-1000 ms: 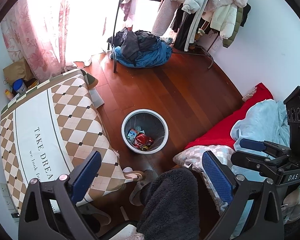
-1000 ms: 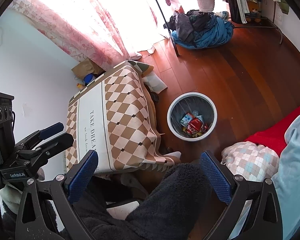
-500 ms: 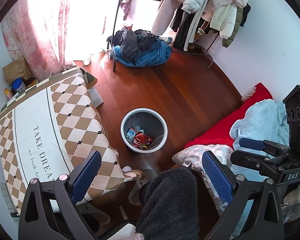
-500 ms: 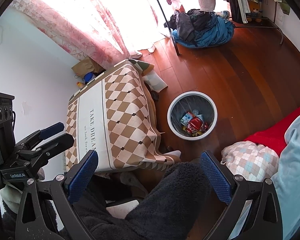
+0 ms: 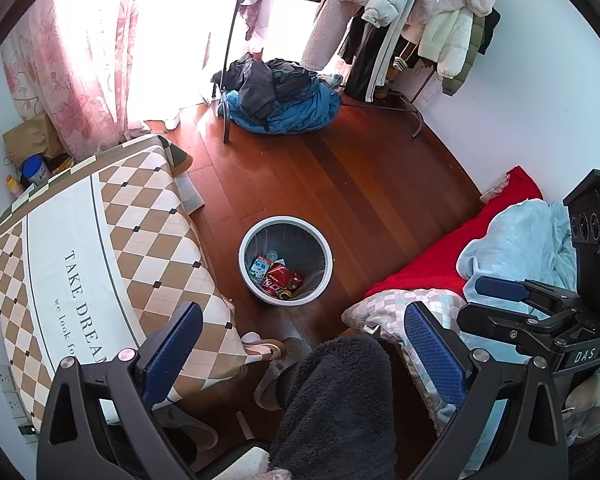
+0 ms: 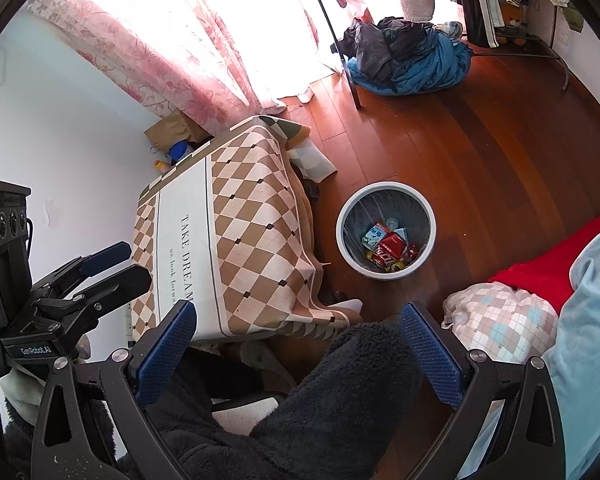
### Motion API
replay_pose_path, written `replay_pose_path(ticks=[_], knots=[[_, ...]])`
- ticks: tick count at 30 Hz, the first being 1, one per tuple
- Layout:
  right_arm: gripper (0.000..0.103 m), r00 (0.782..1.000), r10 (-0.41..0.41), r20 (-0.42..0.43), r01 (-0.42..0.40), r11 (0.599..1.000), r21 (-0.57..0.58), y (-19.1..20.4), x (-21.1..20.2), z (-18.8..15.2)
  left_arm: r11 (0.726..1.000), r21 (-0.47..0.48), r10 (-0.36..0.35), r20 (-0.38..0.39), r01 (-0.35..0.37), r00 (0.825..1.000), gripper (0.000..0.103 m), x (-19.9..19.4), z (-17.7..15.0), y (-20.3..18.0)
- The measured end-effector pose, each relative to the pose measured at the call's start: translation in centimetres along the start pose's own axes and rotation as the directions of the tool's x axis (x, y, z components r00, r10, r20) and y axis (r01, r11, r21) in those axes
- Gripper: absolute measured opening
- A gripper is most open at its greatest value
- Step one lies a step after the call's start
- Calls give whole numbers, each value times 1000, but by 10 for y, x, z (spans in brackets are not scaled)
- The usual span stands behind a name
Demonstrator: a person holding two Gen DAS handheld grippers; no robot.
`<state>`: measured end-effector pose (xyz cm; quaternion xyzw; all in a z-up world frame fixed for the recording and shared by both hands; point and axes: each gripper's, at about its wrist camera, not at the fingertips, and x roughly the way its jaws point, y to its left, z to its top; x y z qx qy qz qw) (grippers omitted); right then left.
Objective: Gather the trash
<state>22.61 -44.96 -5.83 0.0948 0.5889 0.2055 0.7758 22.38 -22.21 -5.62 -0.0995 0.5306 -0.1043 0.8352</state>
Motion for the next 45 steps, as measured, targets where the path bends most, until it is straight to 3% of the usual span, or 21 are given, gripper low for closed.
replay_pose_path(ticks=[45], knots=[[103,1000,1,-16,-2,1000,-16,5,1,6,1000,-11,-14,8,14,1000,103,-2,-2,-3]])
